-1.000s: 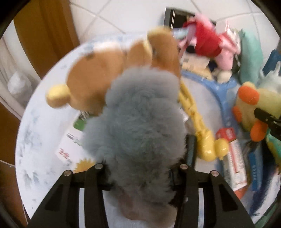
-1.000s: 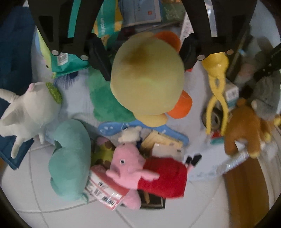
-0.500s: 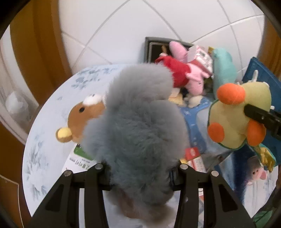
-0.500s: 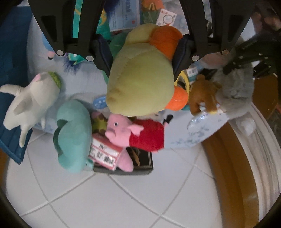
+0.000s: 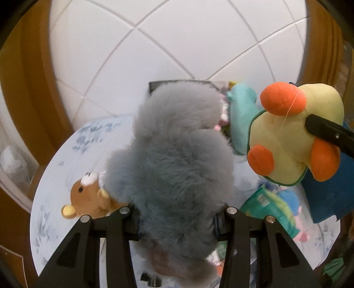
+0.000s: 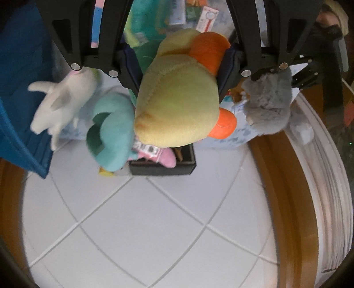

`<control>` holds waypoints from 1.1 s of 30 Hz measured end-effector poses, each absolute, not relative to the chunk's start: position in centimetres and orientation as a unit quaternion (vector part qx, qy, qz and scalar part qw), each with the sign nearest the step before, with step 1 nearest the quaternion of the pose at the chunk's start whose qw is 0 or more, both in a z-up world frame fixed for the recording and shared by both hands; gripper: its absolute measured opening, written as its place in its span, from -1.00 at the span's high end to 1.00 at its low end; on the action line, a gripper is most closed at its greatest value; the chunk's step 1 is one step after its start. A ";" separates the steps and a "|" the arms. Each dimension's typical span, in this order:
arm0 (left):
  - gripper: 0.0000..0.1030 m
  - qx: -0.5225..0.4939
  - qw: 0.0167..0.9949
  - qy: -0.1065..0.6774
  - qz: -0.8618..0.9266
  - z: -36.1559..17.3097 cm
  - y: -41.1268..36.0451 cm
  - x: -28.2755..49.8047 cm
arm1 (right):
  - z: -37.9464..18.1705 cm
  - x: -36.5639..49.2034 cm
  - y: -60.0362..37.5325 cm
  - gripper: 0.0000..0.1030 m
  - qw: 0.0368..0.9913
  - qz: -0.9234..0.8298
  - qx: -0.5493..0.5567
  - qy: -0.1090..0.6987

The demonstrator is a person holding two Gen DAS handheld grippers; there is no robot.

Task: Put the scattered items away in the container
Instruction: 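Lift the grey plush with the left tool while the right tool carries the duck toward the crate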

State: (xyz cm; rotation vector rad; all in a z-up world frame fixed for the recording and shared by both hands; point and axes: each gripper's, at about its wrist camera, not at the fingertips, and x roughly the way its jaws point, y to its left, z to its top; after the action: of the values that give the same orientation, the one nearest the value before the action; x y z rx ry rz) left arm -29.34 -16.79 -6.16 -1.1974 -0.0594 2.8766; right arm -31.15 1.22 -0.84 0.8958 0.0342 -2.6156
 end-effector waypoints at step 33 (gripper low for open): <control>0.18 -0.283 0.233 0.057 0.929 12.9 27.8 -42.4 | 17.0 -27.1 42.4 -0.18 -0.048 -0.983 0.167 -0.056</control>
State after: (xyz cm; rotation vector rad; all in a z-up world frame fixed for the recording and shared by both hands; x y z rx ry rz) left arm -42.37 27.84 12.91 -0.7770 0.1570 2.5505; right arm -27.08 42.43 17.05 0.5412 -0.1809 -3.1870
